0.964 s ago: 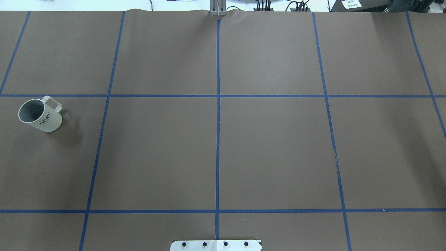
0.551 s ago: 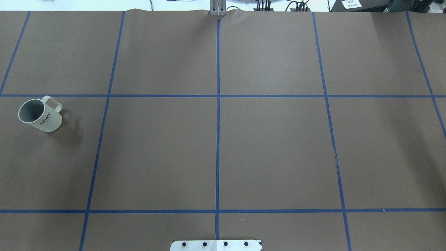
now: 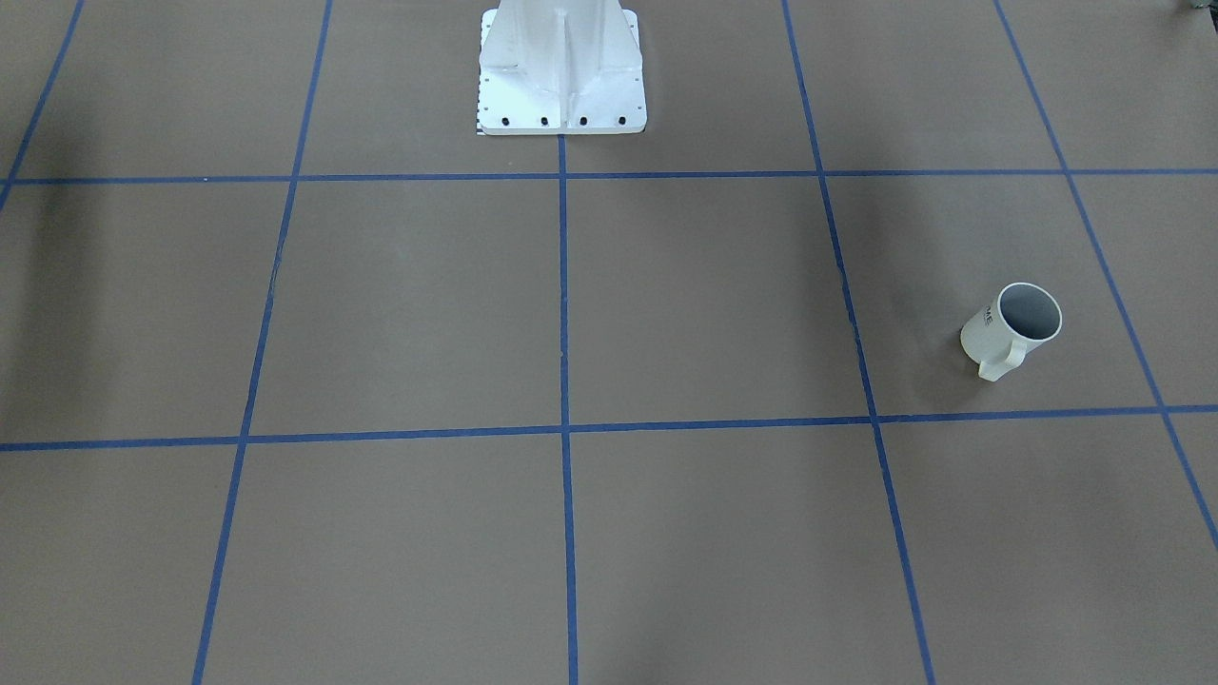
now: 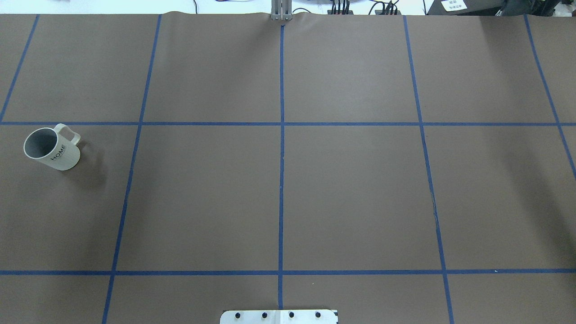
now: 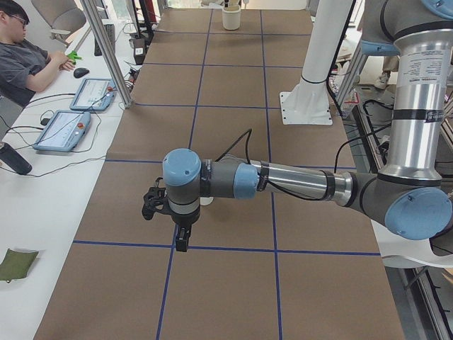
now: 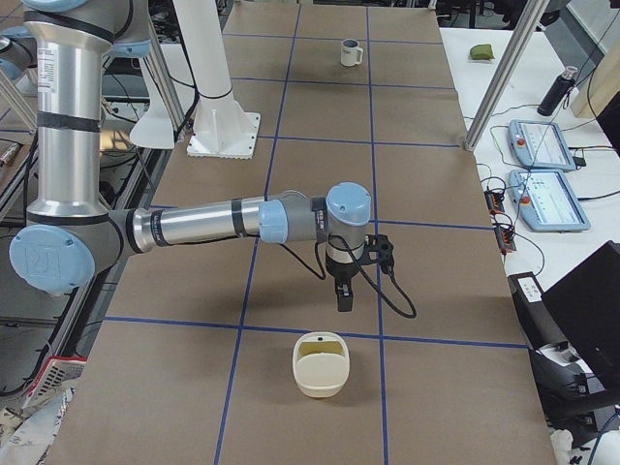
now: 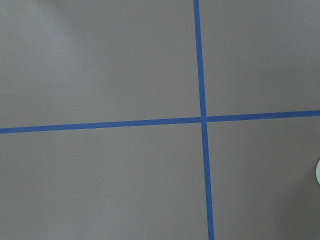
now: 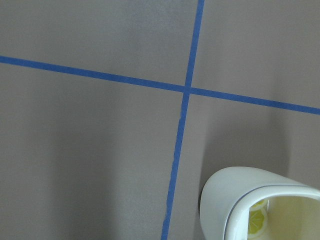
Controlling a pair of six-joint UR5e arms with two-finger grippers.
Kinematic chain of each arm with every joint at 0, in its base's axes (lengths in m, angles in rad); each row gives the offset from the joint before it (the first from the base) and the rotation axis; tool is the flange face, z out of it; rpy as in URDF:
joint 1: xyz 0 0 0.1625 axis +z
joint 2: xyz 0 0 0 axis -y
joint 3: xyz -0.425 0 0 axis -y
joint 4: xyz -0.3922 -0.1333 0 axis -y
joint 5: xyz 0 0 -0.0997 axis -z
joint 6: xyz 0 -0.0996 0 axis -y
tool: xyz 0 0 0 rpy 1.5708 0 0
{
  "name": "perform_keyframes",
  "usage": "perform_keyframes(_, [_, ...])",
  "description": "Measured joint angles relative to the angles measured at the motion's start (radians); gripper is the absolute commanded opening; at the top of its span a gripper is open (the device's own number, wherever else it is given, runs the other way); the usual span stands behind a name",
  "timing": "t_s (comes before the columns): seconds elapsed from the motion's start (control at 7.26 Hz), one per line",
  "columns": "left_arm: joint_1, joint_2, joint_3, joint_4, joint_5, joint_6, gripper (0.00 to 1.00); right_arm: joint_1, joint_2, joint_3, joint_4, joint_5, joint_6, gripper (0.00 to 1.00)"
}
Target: Left arm hands cup to right arm to dump lemon
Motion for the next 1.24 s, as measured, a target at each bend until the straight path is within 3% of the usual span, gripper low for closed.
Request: perform_keyframes(1.24, [0.0,0.059,-0.003,-0.021,-0.006,0.005,1.0,0.0,-0.019,-0.012,-0.001,0.0,0.001,1.0])
